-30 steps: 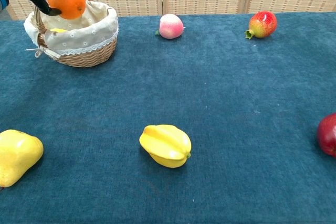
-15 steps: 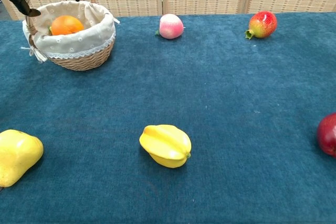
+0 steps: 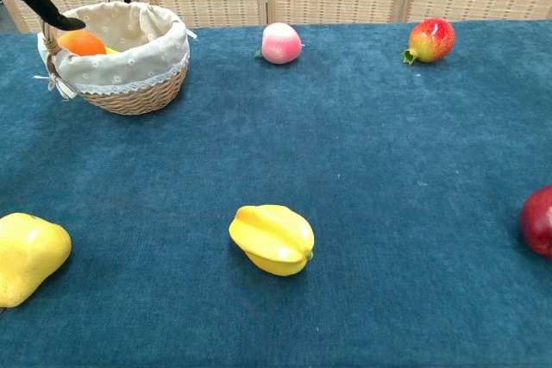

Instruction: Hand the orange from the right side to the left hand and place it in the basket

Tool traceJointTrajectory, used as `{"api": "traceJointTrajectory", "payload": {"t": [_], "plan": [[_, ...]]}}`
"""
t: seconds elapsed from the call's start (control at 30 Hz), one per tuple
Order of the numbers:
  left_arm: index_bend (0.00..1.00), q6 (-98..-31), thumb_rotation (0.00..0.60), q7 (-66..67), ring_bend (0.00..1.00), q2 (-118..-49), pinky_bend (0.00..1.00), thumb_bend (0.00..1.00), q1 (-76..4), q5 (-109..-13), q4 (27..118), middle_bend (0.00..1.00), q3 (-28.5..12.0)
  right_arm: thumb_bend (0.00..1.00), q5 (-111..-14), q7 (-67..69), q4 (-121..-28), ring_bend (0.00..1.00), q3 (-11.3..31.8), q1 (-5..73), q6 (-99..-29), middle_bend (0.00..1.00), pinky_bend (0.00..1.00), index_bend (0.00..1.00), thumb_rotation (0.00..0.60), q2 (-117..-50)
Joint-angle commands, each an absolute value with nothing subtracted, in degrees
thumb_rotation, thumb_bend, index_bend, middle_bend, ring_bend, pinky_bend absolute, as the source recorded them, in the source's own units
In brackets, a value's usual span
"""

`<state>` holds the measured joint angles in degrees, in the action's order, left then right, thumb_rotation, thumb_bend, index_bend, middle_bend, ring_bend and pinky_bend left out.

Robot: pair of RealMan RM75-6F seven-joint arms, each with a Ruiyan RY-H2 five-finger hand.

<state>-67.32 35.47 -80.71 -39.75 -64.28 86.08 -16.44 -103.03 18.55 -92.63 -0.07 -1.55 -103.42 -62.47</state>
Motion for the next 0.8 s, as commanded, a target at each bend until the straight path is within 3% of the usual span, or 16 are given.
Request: {"api": "traceJointTrajectory", "payload": {"t": [0.03, 0.17, 0.47, 0.8], "plan": [[0.02, -69.46, 0.6, 30.01, 0.0, -77.93, 0.2, 0.2, -37.41, -66.13, 92.58, 0.0, -16.33, 0.0, -103.25, 18.32, -92.72, 0.19, -0.22, -1.4, -103.1, 0.15, 0.12, 0.25, 0.6, -62.58], [0.01, -71.24, 0.6, 25.6, 0.0, -74.86, 0.2, 0.19, -34.55, -68.73, 98.86, 0.0, -14.55, 0.0, -102.93, 17.81, -92.75, 0.19, -0.3, -1.0, -101.99, 0.15, 0.12, 0.25, 0.6, -62.84], [0.0, -77.01, 0.6, 22.14, 0.0, -65.66, 0.2, 0.12, -24.03, -74.94, 110.05, 0.0, -4.34, 0.0, -98.36, 13.11, -91.99, 0.14, 1.24, 0.21, -97.77, 0.13, 0.12, 0.23, 0.6, -64.59], [0.0, -88.71, 0.6, 16.59, 0.0, -66.1, 0.08, 0.05, -12.39, -84.05, 106.42, 0.0, 3.24, 0.0, -95.85, 6.47, -91.2, 0.03, 2.2, 1.26, -94.67, 0.05, 0.05, 0.2, 0.6, -66.91]]}}
